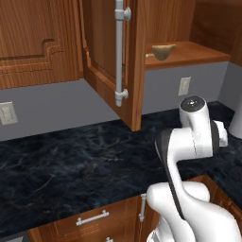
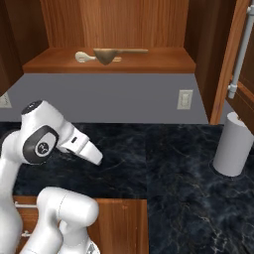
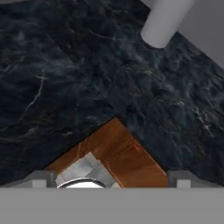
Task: Organize the utensils by type. Pick up the wooden spoons from the counter and place them in the open cabinet. Then pick up the metallic utensils from the counter and place them in the open drawer.
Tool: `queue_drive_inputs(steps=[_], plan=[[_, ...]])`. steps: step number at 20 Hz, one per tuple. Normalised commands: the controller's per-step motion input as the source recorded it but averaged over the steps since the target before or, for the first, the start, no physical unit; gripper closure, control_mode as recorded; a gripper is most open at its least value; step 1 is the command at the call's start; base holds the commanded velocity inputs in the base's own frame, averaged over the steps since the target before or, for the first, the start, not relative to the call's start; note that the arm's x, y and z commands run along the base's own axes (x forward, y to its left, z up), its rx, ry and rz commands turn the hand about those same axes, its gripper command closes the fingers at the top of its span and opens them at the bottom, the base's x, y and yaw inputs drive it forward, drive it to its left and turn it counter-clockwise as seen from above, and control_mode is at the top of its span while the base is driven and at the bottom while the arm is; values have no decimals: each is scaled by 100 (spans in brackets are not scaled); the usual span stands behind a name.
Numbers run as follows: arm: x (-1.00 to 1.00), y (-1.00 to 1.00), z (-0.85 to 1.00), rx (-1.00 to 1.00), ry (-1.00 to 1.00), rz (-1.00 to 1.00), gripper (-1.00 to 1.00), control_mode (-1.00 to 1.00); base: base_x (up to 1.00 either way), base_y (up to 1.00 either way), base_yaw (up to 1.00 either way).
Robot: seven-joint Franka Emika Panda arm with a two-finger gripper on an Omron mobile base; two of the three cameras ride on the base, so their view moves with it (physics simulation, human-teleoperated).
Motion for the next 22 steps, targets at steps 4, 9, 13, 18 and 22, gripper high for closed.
queue_drive_inputs(steps=[4,9,13,18,22], plan=[[-54,-11,-39,36,0,-15,-100,-100,0,0,0],[-58,-3,-42,22,-8,0,-100,-100,0,0,0],[-38,6,-29,2,-10,6,-100,-100,0,0,0],[-15,6,-11,-19,-6,12,-100,-100,0,0,0],[-16,4,-11,-17,0,5,-100,100,-31,1,9]])
